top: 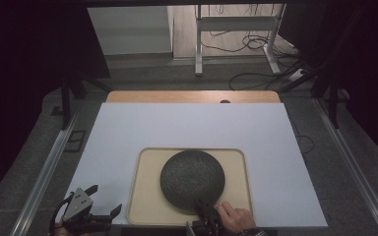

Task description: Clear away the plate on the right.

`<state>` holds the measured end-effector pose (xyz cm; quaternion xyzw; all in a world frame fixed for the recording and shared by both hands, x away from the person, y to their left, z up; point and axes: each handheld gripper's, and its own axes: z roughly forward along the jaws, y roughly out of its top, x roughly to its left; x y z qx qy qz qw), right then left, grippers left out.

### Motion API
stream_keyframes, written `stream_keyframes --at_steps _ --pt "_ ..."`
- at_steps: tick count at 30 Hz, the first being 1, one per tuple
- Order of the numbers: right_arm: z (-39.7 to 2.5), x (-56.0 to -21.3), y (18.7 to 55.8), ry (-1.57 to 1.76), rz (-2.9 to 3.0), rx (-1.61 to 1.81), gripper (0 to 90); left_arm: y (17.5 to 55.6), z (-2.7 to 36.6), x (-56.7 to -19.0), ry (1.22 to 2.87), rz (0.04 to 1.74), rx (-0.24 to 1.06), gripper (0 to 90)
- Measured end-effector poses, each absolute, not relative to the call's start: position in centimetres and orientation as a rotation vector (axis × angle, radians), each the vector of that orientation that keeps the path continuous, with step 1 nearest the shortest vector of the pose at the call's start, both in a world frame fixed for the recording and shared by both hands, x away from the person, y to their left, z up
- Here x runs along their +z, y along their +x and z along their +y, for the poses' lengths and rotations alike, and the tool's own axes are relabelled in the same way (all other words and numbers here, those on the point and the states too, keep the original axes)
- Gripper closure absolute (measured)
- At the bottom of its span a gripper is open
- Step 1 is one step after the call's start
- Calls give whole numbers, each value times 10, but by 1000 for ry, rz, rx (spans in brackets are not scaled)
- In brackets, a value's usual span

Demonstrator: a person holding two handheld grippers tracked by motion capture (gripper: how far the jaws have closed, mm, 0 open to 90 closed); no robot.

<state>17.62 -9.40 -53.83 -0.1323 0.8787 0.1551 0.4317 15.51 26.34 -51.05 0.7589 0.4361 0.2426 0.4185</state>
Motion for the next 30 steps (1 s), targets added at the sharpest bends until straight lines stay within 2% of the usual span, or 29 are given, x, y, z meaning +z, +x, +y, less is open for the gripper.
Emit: stream_keyframes --at_steps 7,30 --pt "-98 -533 176 -291 2196 408 594 155 263 -511 1905 1093 608 0" --pt "-103 -522 169 -259 2215 483 527 155 263 -511 1913 1087 606 0"
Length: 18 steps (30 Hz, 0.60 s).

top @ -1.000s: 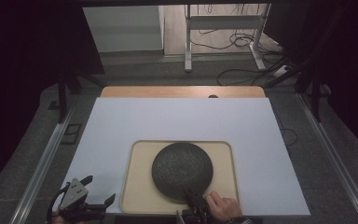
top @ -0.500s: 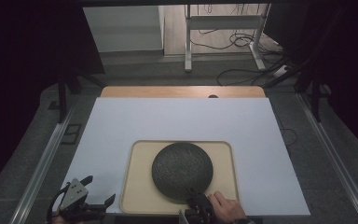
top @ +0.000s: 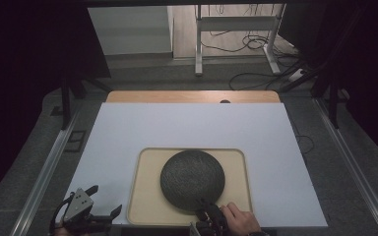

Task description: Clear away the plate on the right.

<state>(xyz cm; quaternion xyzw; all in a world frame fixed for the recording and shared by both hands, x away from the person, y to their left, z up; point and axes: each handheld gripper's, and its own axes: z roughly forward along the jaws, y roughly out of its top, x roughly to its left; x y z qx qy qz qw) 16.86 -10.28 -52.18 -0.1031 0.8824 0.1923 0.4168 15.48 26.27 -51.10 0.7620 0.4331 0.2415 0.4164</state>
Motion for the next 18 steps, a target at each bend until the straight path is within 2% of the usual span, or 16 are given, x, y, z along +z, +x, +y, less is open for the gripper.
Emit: stream_keyframes --at_steps 18 --pt "-107 -517 169 -245 2230 525 492 155 262 -511 1922 1084 608 0"
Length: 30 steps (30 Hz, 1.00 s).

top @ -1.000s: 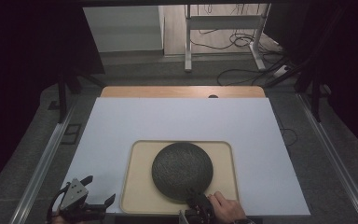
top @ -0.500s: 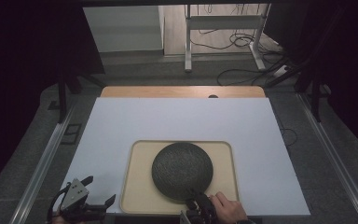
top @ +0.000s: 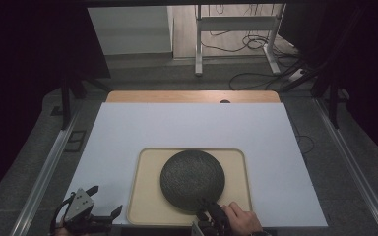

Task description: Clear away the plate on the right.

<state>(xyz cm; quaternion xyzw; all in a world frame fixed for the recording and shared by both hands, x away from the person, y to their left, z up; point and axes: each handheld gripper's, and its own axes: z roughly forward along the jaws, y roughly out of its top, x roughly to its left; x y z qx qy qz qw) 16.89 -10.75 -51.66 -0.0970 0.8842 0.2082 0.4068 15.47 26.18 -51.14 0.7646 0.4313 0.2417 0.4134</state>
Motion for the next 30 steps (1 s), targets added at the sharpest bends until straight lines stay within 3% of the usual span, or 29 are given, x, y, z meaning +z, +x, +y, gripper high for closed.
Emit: stream_keyframes --at_steps 30 --pt "-125 -503 195 61 2305 685 327 155 261 -512 1933 1082 612 0"
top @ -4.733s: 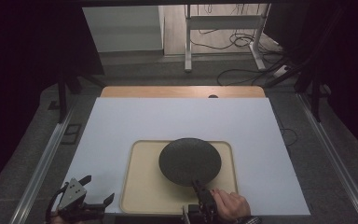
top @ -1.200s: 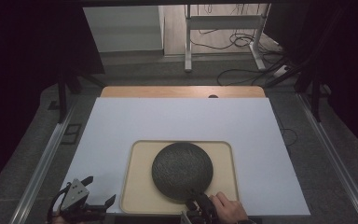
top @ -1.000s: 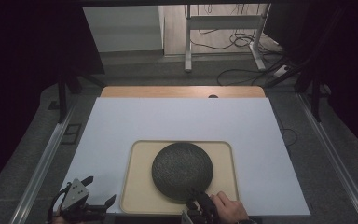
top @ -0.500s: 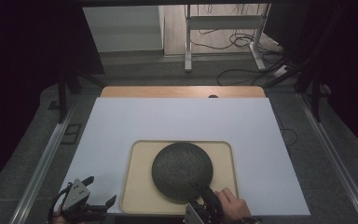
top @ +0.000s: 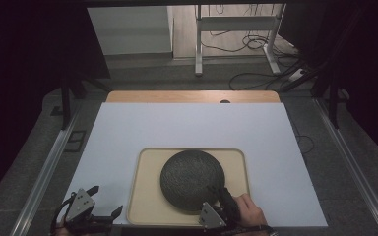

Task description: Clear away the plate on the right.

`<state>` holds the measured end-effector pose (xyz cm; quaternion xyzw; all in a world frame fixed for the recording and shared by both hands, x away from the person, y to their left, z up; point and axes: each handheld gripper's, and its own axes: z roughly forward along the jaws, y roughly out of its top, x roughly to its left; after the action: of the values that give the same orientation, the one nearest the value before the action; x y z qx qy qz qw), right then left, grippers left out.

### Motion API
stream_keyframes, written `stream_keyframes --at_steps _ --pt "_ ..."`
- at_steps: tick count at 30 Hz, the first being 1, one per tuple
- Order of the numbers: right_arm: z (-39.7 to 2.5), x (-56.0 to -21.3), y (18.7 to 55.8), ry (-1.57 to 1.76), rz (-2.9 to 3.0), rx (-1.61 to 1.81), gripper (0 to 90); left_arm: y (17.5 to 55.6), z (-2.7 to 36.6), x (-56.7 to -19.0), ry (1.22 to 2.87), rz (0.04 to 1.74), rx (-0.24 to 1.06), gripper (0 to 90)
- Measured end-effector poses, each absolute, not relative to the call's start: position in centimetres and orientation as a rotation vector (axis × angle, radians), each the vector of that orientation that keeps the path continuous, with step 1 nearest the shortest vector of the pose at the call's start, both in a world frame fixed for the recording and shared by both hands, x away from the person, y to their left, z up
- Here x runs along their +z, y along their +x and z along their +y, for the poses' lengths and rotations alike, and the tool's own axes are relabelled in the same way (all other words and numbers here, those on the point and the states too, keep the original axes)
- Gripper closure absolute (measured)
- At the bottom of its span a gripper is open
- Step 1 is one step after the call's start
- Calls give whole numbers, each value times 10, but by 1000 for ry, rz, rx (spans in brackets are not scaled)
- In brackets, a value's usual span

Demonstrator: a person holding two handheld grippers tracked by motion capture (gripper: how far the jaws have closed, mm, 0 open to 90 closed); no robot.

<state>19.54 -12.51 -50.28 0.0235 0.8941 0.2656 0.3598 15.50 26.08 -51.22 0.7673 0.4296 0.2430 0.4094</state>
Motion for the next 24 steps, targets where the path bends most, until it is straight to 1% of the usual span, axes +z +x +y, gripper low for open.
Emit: stream_keyframes --at_steps 24 --pt "-142 -498 216 268 2370 808 245 155 261 -512 1938 1080 610 0"
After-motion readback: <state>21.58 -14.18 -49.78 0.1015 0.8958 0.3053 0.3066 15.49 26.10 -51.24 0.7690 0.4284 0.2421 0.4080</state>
